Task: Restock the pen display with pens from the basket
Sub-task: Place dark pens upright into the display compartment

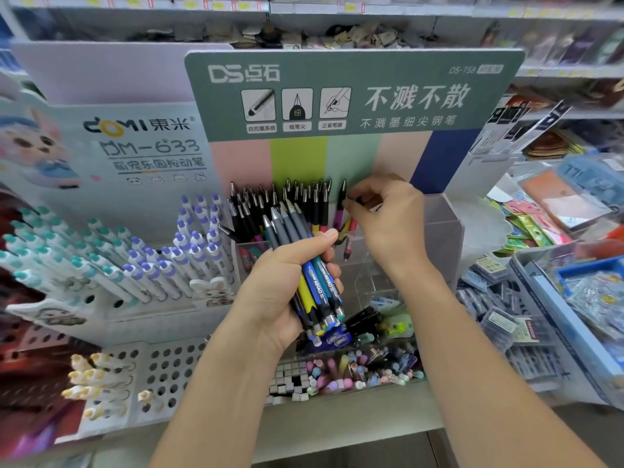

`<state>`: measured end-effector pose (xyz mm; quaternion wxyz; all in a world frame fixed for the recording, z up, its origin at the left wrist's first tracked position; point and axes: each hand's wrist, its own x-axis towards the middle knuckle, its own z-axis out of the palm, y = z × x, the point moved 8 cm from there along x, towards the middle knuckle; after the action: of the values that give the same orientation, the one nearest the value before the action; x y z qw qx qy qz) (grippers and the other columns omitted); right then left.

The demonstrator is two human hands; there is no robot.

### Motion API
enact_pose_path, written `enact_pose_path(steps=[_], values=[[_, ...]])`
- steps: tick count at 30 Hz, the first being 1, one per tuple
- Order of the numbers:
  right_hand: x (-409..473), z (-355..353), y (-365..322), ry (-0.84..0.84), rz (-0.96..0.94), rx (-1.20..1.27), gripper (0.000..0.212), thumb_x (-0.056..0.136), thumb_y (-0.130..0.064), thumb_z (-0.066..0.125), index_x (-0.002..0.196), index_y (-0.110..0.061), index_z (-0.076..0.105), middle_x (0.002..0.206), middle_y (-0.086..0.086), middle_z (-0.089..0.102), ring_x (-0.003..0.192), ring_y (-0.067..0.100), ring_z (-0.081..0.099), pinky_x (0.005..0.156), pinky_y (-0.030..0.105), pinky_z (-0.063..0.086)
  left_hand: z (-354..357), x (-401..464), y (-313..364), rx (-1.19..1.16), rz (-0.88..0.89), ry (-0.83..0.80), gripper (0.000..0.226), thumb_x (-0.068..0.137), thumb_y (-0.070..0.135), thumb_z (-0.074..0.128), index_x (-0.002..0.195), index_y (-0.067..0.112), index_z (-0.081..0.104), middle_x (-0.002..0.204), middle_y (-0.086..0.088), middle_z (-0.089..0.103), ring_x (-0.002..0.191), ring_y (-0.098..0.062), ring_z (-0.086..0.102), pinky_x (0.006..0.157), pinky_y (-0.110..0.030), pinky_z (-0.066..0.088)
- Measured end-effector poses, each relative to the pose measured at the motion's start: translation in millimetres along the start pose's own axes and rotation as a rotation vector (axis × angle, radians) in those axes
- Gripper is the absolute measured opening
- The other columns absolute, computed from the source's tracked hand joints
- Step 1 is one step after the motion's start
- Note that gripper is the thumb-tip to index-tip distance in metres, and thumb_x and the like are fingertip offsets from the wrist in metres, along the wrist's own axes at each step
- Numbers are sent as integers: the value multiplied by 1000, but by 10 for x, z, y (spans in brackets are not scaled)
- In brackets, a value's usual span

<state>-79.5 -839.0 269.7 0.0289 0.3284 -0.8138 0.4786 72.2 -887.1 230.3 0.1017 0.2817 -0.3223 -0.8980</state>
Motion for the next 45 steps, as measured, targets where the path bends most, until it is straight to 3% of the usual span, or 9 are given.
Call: enact_pose_path(steps=[5,9,14,18,21,28,33,38,45], values=[[70,-30,-51,31,53,-46,12,74,-10,83,78,-17,74,72,-3,69,67,15,63,69,35,55,22,2,-42,-5,-5,-2,14,78,13,73,78,10,60,66,-2,53,50,-12,52,48,-25,48],[-111,-286,-242,78,77,41,6,82,-19,80,77,-16,77,67,-9,70,59,0,61,60,16,50,29,22,-72,20,5,13,27,67,15,78,85,10,58,66,-2,53,50,-13,53,48,-26,48],[-455,-103,-257,-369,368,308,22,87,-31,77,82,-10,80,64,-1,71,49,-1,56,49,14,44,58,38,-97,183,42,31,41,60,17,81,95,3,64,63,-4,59,53,-16,57,53,-30,48],[-523,-88,-80,-365,537,402,10,88,-21,77,82,-13,79,69,2,72,58,6,64,68,30,47,111,45,-133,220,17,22,34,77,11,78,107,-1,68,63,-3,62,54,-16,59,53,-29,50],[-561,-74,-33,-405,602,471,28,81,-35,79,89,-8,78,76,4,72,64,10,64,72,34,44,119,70,-138,238,5,21,32,79,10,77,107,0,67,64,-3,60,54,-15,58,52,-29,50],[-509,-66,-36,-415,618,398,34,76,-35,85,94,-7,77,75,3,72,62,9,62,72,33,50,170,111,-130,278,-20,21,11,81,4,74,91,4,68,61,-3,60,50,-15,57,49,-26,48],[-416,-146,-152,-350,468,267,22,78,-25,85,71,-7,76,59,2,65,47,3,52,46,16,41,142,131,-174,260,-36,36,8,80,5,74,84,4,67,58,-3,60,47,-15,57,47,-24,48],[-386,-85,-123,-387,543,158,19,83,-22,73,67,-12,72,60,4,63,53,13,56,49,24,47,151,121,-201,246,-71,2,12,75,15,78,75,9,68,58,-3,60,47,-15,56,49,-23,48],[-448,69,-125,-516,618,410,18,84,-21,79,73,-12,68,58,1,60,51,10,59,57,26,46,108,108,-82,215,-41,-15,14,74,15,77,83,6,71,63,-3,63,49,-13,59,48,-23,48]])
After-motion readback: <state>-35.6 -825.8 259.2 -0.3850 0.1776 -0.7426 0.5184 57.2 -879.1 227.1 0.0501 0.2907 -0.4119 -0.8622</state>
